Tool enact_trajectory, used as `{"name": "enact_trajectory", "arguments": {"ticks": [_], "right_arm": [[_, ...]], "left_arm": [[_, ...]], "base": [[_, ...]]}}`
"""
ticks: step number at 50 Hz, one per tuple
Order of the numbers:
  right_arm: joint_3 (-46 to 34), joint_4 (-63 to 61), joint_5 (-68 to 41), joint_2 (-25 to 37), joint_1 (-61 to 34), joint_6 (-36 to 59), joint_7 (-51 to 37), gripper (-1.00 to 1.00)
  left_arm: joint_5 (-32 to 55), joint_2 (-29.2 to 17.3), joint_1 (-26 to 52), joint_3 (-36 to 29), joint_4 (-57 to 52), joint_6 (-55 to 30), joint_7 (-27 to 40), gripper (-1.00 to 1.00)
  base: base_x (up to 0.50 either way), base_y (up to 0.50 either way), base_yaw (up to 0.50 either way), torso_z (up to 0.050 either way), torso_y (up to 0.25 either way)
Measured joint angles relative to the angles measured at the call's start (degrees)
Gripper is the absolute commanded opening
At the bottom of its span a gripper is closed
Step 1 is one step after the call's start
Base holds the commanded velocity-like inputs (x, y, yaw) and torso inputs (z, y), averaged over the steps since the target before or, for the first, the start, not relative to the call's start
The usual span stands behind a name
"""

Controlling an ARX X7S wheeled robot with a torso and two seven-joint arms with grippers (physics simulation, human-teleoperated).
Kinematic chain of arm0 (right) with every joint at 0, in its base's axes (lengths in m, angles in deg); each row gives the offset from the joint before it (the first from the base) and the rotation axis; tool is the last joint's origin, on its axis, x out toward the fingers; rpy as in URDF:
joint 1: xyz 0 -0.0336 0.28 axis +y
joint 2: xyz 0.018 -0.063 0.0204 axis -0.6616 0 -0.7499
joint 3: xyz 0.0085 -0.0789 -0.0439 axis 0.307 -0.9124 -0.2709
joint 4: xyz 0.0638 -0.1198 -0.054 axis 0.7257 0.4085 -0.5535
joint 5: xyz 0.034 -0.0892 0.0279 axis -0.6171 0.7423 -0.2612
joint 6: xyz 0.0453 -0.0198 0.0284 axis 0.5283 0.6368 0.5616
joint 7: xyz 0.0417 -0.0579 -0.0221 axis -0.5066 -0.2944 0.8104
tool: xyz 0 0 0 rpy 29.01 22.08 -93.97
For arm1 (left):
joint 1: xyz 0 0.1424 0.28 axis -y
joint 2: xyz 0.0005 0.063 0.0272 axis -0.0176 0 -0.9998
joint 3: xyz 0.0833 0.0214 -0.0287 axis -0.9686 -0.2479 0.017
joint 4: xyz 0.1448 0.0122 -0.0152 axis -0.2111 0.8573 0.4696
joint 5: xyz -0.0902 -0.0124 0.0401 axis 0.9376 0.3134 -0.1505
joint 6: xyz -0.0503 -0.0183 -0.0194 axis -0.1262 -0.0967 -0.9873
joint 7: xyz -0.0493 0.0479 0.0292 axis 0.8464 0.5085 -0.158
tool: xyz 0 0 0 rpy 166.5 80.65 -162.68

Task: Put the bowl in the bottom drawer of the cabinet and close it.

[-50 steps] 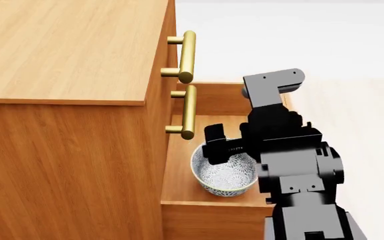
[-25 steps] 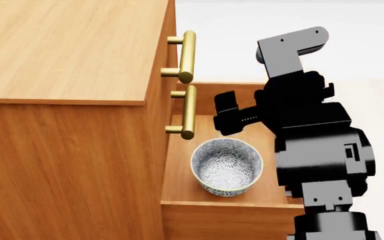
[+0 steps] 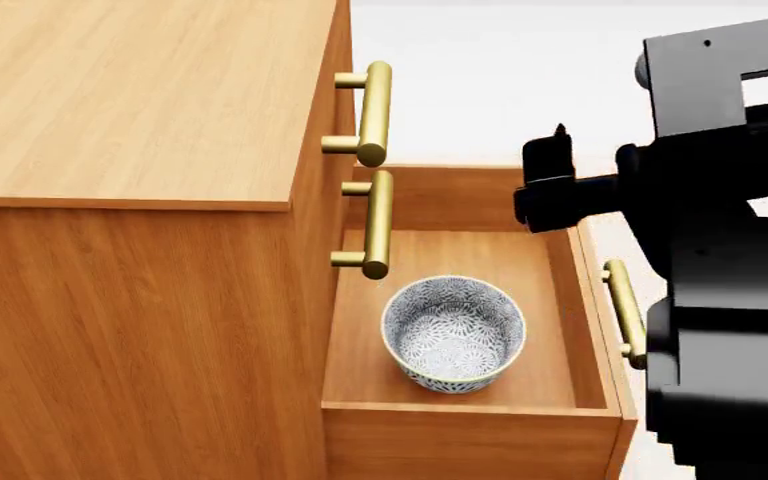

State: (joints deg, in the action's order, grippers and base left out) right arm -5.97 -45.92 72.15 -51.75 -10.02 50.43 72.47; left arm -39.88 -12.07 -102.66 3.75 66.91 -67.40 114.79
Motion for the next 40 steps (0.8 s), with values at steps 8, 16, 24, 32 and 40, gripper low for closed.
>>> {"name": "enact_trajectory", "arguments": {"ticks": [8,16,24,32,40], "right_arm": [[3.55,-5.05,0.17,1.40,3.29,0.70,-1.72,1.00],[6.64,-8.45,0.22,2.57,6.65,0.50,-2.91,1.00],[9.28,-11.75,0.19,3.38,9.97,0.45,-3.77,1.00],[11.83,-14.51,0.22,4.11,13.74,0.01,-4.48,1.00],[14.50,-16.04,0.26,4.73,17.71,-1.04,-5.13,1.00]], "left_arm": [[-0.04,-0.06,0.02,-0.12,-0.04,-0.03,0.06,1.00],[-0.06,-0.10,0.08,-0.22,0.02,-0.03,0.11,1.00],[-0.06,-0.15,0.07,-0.30,0.04,0.05,0.15,1.00],[-0.14,-0.19,0.07,-0.34,0.02,0.04,0.32,1.00],[-0.27,-0.21,0.11,-0.41,0.09,0.02,0.48,1.00]], "base": [[0.00,0.00,0.00,0.000,0.000],[0.00,0.00,0.00,0.000,0.000],[0.00,0.00,0.00,0.000,0.000],[0.00,0.00,0.00,0.000,0.000],[0.00,0.00,0.00,0.000,0.000]]}}
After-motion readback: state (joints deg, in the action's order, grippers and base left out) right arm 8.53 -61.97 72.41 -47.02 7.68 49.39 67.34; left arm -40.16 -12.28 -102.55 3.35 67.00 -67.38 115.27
